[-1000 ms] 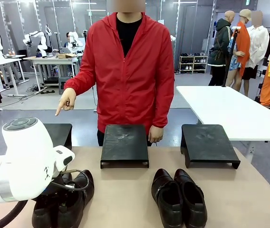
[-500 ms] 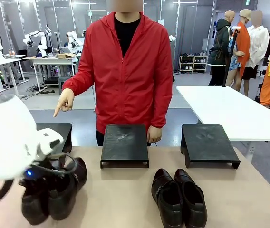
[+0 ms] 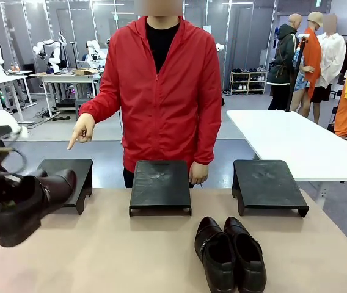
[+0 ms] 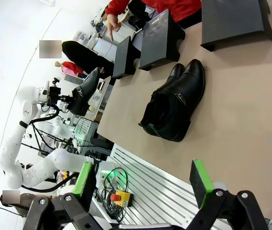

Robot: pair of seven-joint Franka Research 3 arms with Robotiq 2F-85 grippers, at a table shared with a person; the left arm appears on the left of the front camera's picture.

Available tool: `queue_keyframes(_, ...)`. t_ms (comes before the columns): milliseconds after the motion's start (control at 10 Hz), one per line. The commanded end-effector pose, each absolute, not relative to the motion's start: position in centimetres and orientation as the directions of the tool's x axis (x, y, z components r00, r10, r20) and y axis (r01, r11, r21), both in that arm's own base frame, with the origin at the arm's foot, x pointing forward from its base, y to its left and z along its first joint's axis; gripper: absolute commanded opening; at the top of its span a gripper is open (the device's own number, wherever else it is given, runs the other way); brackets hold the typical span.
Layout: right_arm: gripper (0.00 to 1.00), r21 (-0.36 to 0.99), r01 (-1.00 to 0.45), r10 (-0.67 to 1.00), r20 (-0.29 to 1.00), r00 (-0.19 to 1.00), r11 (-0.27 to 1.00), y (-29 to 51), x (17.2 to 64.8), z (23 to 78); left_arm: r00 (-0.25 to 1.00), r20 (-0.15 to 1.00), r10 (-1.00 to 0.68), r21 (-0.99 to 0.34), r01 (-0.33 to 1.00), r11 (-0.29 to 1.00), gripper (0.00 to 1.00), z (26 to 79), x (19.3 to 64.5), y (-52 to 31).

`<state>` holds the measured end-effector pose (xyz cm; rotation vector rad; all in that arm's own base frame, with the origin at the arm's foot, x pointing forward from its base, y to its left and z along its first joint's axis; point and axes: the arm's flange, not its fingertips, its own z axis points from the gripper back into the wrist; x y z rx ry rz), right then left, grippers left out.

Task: Place the shoes on the stand as instructed by the person.
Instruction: Pick up one pair of Shoes and place it on the Shoes Stand indicated by the person.

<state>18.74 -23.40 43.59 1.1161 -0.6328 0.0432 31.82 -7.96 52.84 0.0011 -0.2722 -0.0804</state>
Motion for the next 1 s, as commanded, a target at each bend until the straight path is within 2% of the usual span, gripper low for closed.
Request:
queue_keyframes(0,1.00,0.813,-0.361,-0.271,0.513,0.815,0.456,-23.5,18.7,43.8,0.941,0.332,-0.071,0.001,0.075,0.997,0.00,54.2,32.0,-7.2)
queue_keyframes(200,1.00,0.813,-0.361,-0.271,0.513,0.815,0.456,-23.5,18.7,43.8,0.918,0.391,-0.064,-0.005,0.072,0.997,0.00,54.8,31.6,-6.4)
queue_keyframes(300,1.00,0.813,-0.361,-0.271,0.513,0.815,0.456,-23.5,18.7,43.8,0.950,0.302,-0.078,-0.003,0.082,0.997,0.00,54.1,32.0,-6.0)
queue_keyframes(500,1.00,0.813,-0.361,-0.271,0.513,0.815,0.456,-23.5,18.7,43.8,0.950,0.302,-0.078,-0.003,0.082,0.997,0.00,54.1,32.0,-6.0)
queue_keyframes(600,1.00,0.813,-0.361,-0.271,0.513,0.815,0.456,-23.5,18.7,43.8,0.948,0.306,-0.082,-0.016,0.092,0.996,0.08,53.6,32.0,-5.9)
queue_keyframes(700,1.00,0.813,-0.361,-0.271,0.513,0.815,0.456,-23.5,18.7,43.8,0.923,0.381,-0.058,0.016,0.056,0.998,0.08,53.9,32.5,-5.8)
queue_keyframes(900,1.00,0.813,-0.361,-0.271,0.513,0.815,0.456,-23.5,18.7,43.8,0.866,0.498,0.037,0.032,-0.061,0.998,0.08,54.0,37.3,-4.0)
